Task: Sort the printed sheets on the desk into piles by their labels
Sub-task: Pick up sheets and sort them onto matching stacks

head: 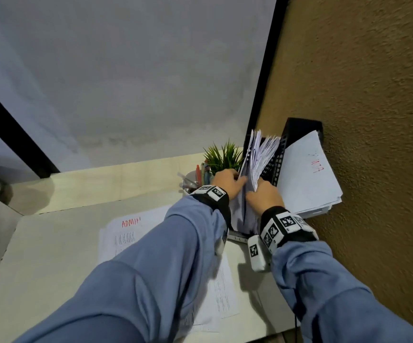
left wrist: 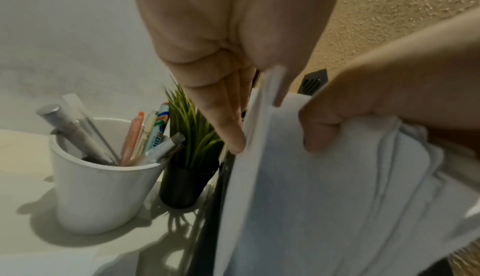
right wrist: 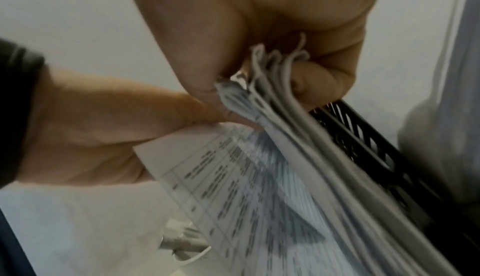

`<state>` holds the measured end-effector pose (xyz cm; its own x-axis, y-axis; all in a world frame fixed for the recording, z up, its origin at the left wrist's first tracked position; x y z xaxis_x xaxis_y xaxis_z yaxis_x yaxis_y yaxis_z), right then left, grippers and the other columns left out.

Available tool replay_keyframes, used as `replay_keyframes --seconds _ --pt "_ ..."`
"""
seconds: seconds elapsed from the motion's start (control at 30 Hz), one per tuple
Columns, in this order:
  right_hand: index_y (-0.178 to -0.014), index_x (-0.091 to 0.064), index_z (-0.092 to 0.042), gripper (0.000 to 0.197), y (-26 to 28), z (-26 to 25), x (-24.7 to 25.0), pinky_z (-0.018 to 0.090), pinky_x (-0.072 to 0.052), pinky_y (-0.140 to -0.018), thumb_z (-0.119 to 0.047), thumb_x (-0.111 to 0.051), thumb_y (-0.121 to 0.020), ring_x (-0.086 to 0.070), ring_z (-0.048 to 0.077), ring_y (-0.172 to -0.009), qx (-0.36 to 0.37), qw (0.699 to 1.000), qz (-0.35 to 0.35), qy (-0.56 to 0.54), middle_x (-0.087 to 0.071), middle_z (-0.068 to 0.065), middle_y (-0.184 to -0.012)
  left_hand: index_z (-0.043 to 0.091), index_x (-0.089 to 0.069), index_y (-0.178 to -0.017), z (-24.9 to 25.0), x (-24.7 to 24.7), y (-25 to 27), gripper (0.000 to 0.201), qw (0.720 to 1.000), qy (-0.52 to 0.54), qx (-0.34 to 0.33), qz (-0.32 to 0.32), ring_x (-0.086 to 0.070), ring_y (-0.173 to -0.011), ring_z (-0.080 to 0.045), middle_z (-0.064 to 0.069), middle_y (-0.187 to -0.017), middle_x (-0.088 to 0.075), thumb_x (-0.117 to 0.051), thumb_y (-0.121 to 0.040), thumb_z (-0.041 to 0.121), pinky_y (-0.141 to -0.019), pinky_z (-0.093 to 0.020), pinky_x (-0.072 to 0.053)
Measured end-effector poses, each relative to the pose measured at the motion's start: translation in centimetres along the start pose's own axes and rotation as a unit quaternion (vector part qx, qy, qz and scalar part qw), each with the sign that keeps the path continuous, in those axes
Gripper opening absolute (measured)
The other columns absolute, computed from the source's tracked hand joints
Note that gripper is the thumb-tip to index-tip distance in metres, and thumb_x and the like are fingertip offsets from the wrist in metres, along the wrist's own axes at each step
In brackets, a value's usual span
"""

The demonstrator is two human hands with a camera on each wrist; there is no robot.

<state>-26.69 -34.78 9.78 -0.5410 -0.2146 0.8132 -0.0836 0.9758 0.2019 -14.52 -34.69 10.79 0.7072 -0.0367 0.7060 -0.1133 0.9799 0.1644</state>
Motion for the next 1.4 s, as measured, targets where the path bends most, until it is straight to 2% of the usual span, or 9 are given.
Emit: replay_keyframes --seconds 0.1,0.2,0.37,0.47,0.57,0.83,1.03,1.17,1.4 --pt "-0.126 -0.048 -0.015 0.044 1.1 -0.7 1.2 0.033 -0.046 -0.077 -0.03 -0.051 -0.085 -0.059 0.032 -0.098 0.03 0.998 0.043 -0.017 -0.064 0.011 -0.113 0.012 -0.062 -0.106 -1.6 2.4 1.5 0.046 0.991 0.119 0.011 0.062 -0.065 -0.086 -0.024 -0.007 -0.096 -0.068 -0.044 -0.093 0.051 -0.082 -0.037 -0.054" --pt "-0.128 -0.047 -0.02 0.044 4.4 -1.0 1.9 0.031 -0.043 -0.077 -0.042 -0.051 -0.09 -0.056 0.024 -0.097 0.073 0.989 0.104 -0.082 -0.057 -0.003 -0.101 0.016 -0.062 -0.093 -5.6 4.4 4.3 0.023 0.973 0.204 0.032 0.106 -0.066 -0.079 -0.024 -0.006 -0.085 -0.067 -0.049 -0.095 0.035 -0.078 -0.04 -0.057" --pt "-0.088 -0.05 -0.015 0.031 9.6 3.0 -4.0 0.027 -0.037 -0.058 -0.043 -0.041 -0.096 -0.051 0.021 -0.069 0.013 0.957 0.118 -0.264 -0.054 0.0 -0.072 0.017 -0.061 -0.08 -19.0 2.7 10.3 0.012 0.97 0.159 0.165 0.078 -0.068 -0.084 -0.029 -0.014 -0.092 -0.07 -0.056 -0.081 0.028 -0.083 -0.044 -0.055" --pt "-0.085 -0.054 -0.009 0.027 11.9 5.6 -9.5 0.026 -0.037 -0.058 -0.032 -0.045 -0.097 -0.051 0.023 -0.073 -0.056 0.956 0.056 -0.281 -0.057 0.004 -0.075 0.008 -0.06 -0.101 -26.5 1.2 15.0 0.016 0.954 0.053 0.289 0.058 -0.061 -0.101 -0.03 -0.015 -0.111 -0.065 -0.057 -0.086 0.015 -0.089 -0.03 -0.046" --pt "-0.093 -0.058 -0.009 0.015 12.9 7.0 -14.5 0.026 -0.04 -0.062 -0.024 -0.053 -0.091 -0.055 0.023 -0.078 -0.1 0.959 -0.019 -0.266 -0.062 0.011 -0.086 0.006 -0.055 -0.119 -30.5 0.3 18.8 0.038 0.929 -0.007 0.362 0.078 -0.052 -0.113 -0.034 -0.016 -0.126 -0.053 -0.061 -0.084 0.019 -0.095 -0.034 -0.043" --pt "-0.123 -0.054 -0.008 0.035 12.8 4.5 -17.9 0.021 -0.036 -0.08 -0.009 -0.056 -0.088 -0.057 0.025 -0.092 -0.117 0.958 -0.105 -0.241 -0.061 0.009 -0.097 0.003 -0.036 -0.135 -30.3 -1.3 21.4 0.069 0.9 0.103 0.386 0.174 -0.049 -0.116 -0.035 -0.017 -0.131 -0.043 -0.07 -0.079 0.024 -0.095 -0.04 -0.043" --pt "-0.109 -0.06 -0.008 0.031 11.9 4.9 -19.7 0.015 -0.038 -0.055 0.004 -0.057 -0.08 -0.053 0.018 -0.073 -0.143 0.957 -0.118 -0.223 -0.061 0.009 -0.099 0.012 -0.046 -0.123 -30.4 -2.9 21.6 0.055 0.904 0.115 0.393 0.126 -0.052 -0.107 -0.03 -0.01 -0.113 -0.06 -0.07 -0.077 0.029 -0.096 -0.035 -0.041" --pt "-0.097 -0.058 -0.009 0.025 11.1 4.7 -19.1 0.017 -0.039 -0.059 0.006 -0.06 -0.077 -0.055 0.02 -0.076 -0.114 0.973 -0.097 -0.177 -0.059 0.006 -0.092 0.017 -0.054 -0.117 -30.1 -2.8 21.8 0.047 0.908 0.051 0.395 0.127 -0.04 -0.117 -0.029 -0.009 -0.123 -0.047 -0.073 -0.075 0.027 -0.094 -0.034 -0.039" --pt "-0.05 -0.049 -0.014 0.035 9.3 3.0 -18.2 0.021 -0.031 -0.049 0.014 -0.05 -0.071 -0.043 0.017 -0.054 -0.044 0.983 -0.095 -0.153 -0.046 0.0 -0.052 0.02 -0.058 -0.102 -30.1 -3.0 22.0 0.026 0.917 0.01 0.38 0.123 -0.038 -0.114 -0.026 -0.006 -0.122 -0.041 -0.065 -0.078 0.023 -0.096 -0.039 -0.044"
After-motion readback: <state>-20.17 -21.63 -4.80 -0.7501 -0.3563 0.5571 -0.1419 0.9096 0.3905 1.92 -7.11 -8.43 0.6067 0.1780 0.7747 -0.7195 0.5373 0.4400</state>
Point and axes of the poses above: each hand's wrist, its own y-axis away from the middle knuckle, its own x-axis out of the back of the hand, z = x × y, the point moved 7 cm from there along -y, towards the middle knuckle
